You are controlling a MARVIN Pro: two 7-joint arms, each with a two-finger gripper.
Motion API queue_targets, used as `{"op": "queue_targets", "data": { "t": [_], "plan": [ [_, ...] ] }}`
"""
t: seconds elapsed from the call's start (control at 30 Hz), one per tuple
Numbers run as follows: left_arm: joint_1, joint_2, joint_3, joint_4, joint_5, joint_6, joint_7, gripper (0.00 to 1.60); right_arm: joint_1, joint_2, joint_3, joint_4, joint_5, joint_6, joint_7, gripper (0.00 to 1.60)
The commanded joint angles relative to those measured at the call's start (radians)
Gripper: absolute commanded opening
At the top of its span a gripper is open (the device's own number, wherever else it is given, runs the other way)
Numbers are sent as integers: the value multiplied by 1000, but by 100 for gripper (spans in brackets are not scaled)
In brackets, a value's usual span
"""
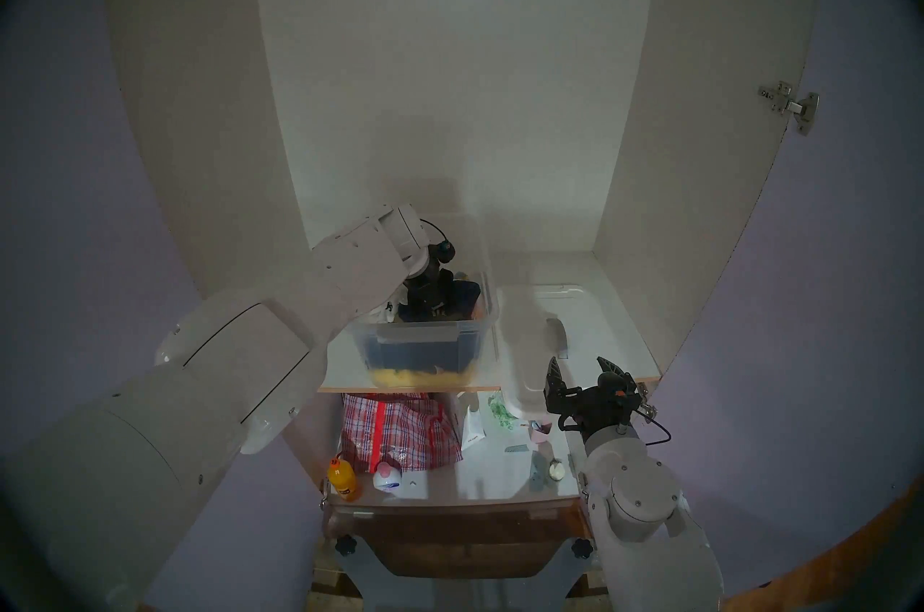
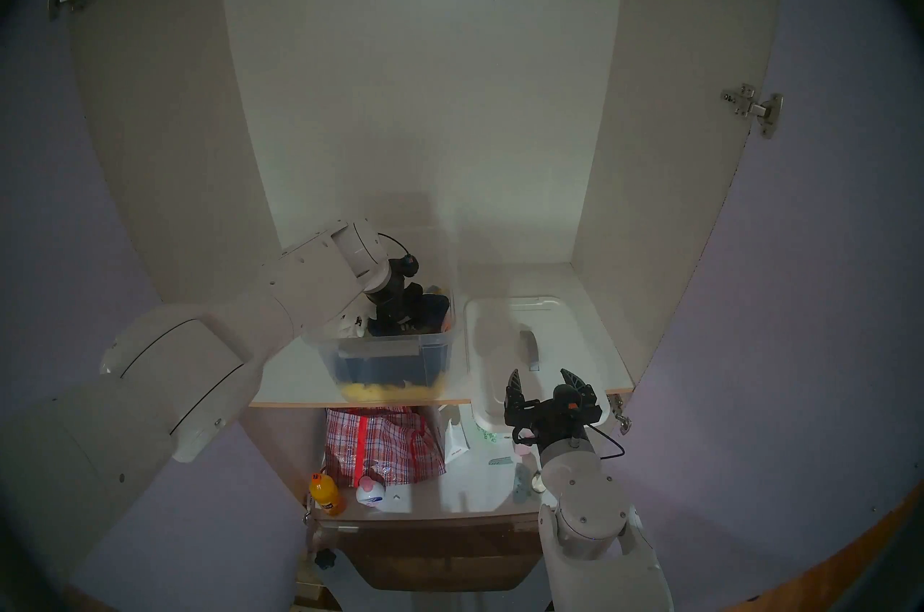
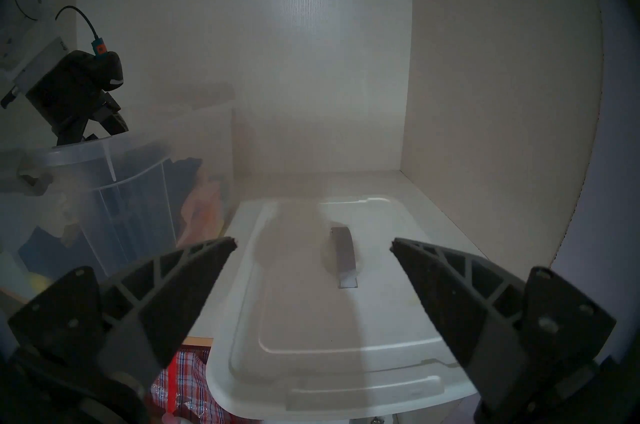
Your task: Take socks out of the storage bin, place them on top of the cabinet, and put the lid back on the bin
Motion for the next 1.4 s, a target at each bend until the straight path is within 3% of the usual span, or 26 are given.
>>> {"op": "queue_targets", "data": {
  "t": [0.0,0.07,0.3,0.33,0.37,0.43,0.47,0.77,1.07,1.1,1.37],
  "plan": [
    [-61,-28,3,38,2,-35,-19,147,8,-2,-1,-27,1,-5,0,160],
    [-69,-39,23,82,17,-50,-31,160,8,-2,-1,-27,1,-4,0,160],
    [-73,-45,26,111,20,-66,1,160,8,-2,-1,-26,1,-5,0,160],
    [-72,-44,24,110,17,-72,9,128,8,-2,-1,-26,1,-5,0,160],
    [-72,-44,20,109,15,-73,17,78,8,-2,-1,-26,1,-5,0,160],
    [-66,-41,17,99,15,-83,42,44,8,-2,-1,-26,1,-5,0,160],
    [-65,-40,17,95,15,-84,48,0,8,-2,-1,-26,1,-5,0,160],
    [-15,7,-49,-34,-14,-101,157,0,9,-2,-1,-25,1,-5,0,160],
    [124,120,-131,-369,-5,-28,236,0,9,-3,-1,-25,1,-5,0,160],
    [119,120,-134,-361,-4,-31,241,0,9,-3,-1,-25,1,-5,0,160],
    [219,215,-241,-612,-40,6,273,0,9,-3,-1,-24,0,-6,0,160]
  ]
}}
